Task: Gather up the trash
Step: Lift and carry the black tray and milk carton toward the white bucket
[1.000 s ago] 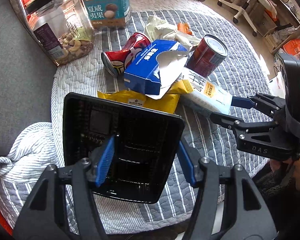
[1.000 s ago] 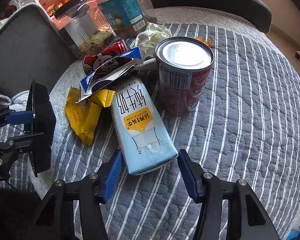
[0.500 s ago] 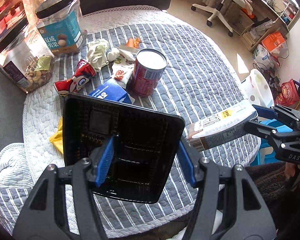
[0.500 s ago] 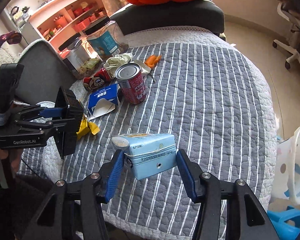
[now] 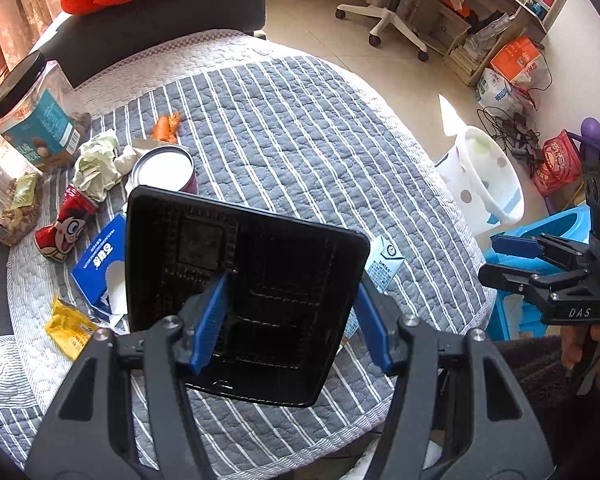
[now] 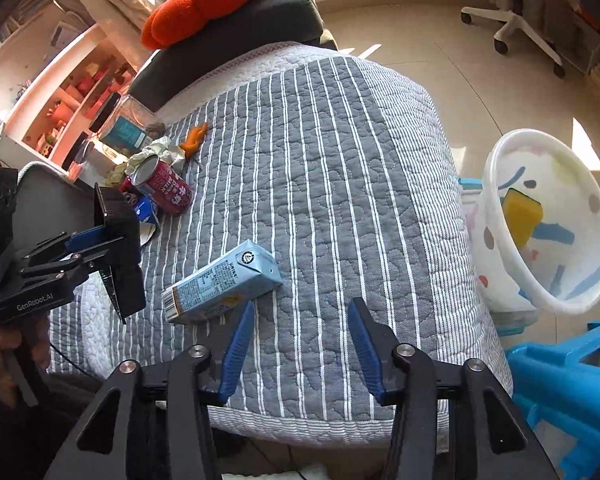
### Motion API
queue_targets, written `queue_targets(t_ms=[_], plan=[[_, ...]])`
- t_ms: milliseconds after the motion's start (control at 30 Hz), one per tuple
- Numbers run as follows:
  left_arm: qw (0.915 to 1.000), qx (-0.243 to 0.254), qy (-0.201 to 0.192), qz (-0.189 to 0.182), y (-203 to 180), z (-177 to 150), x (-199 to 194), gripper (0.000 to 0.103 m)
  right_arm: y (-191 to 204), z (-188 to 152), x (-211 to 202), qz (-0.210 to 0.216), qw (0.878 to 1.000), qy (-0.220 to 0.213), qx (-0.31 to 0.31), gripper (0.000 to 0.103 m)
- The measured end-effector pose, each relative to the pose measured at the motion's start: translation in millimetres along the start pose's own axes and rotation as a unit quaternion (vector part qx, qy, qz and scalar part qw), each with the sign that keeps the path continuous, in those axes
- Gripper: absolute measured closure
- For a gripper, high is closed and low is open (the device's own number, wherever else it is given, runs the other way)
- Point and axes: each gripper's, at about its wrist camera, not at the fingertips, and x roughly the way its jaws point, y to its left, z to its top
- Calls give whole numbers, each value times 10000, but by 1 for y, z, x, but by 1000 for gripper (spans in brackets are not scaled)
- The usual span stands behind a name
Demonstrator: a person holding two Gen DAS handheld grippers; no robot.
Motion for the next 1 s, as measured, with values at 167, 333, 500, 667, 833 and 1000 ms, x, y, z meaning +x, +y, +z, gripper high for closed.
queue_targets(t_ms=[167,333,500,667,833,1000], plan=[[9997,-128,39,219,19,-8,-1,40,11,4,23,410,9977,365,398,26],[9982,-307,167,477,51,-27,-3,40,42,12,59,467,9950,668,576,26],[9960,-411,295,736,78,-50,-4,40,63,21,92,328,9933,805,757,26],[9945,-422,414,860,93,-68,-3,40,74,28,115,82,9929,766,908,26],[9947,-408,458,830,97,-74,-5,40,87,32,128,-178,9953,681,670,54],[9966,-320,299,702,89,-68,-11,40,103,33,118,-367,9984,407,135,65]])
